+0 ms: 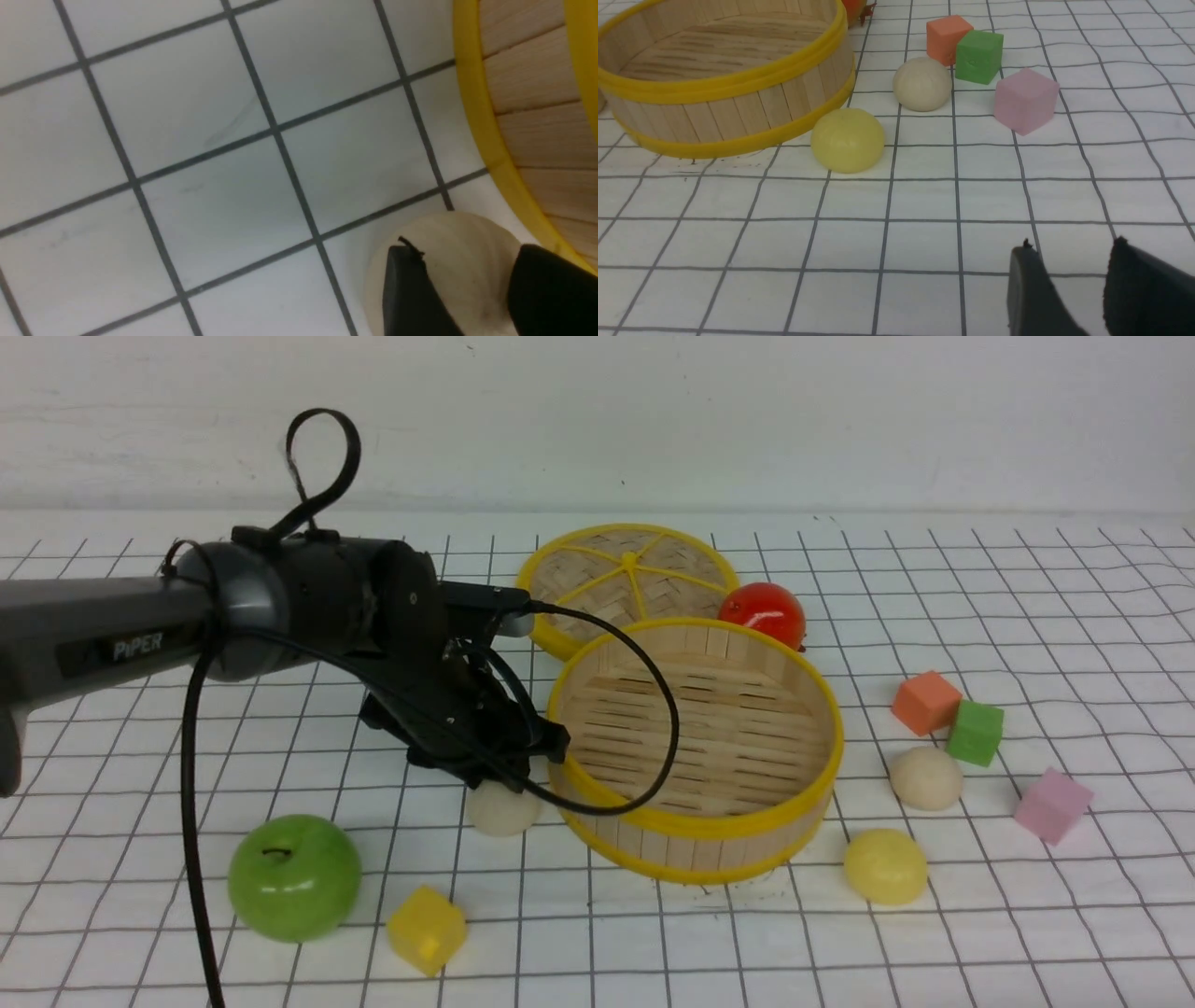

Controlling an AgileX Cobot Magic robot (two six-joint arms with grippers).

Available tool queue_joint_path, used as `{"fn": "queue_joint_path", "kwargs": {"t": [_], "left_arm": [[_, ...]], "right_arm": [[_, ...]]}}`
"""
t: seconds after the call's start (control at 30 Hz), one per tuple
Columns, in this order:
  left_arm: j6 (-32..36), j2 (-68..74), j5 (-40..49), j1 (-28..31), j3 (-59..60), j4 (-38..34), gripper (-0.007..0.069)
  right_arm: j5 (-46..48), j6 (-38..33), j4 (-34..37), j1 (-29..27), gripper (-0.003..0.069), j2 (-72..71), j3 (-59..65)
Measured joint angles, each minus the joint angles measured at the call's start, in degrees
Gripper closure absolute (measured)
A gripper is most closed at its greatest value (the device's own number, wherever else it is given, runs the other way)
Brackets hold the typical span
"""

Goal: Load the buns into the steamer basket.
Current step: Use the left arm to grab a steamed stuffed bun, then use the left arm to put the steamed stuffed bun into the steamer

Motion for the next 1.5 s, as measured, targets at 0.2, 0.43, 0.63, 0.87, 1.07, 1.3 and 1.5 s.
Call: {"fn": "queue_joint_path", "kwargs": {"t": [0.2,0.43,0.63,0.87,1.07,1.3,1.5], "left_arm": [[0.0,0.0,0.63,0.0,0.0,0.12,0.0509],[0.0,-3.43,4.24,-0.06,-0.34,-0.2,0.0636],[0.84,-9.18,6.94,-2.94,-6.27,-1.8,0.0636],[3.67,-3.14,1.78,-9.46,-14.12,-3.64,0.0636],[0.84,7.76,0.42,-8.4,-19.48,0.56,0.0571],[0.02,9.46,4.56,-8.33,-21.44,1.39,0.027],[-0.28,3.86,10.32,-8.39,-21.44,1.51,0.0077]], "right_arm": [[0.0,0.0,0.0,0.0,0.0419,0.0,0.0],[0.0,0.0,0.0,0.0,0.0419,0.0,0.0],[0.0,0.0,0.0,0.0,0.0419,0.0,0.0],[0.0,0.0,0.0,0.0,0.0419,0.0,0.0],[0.0,0.0,0.0,0.0,0.0419,0.0,0.0],[0.0,0.0,0.0,0.0,0.0419,0.0,0.0],[0.0,0.0,0.0,0.0,0.0419,0.0,0.0]]}}
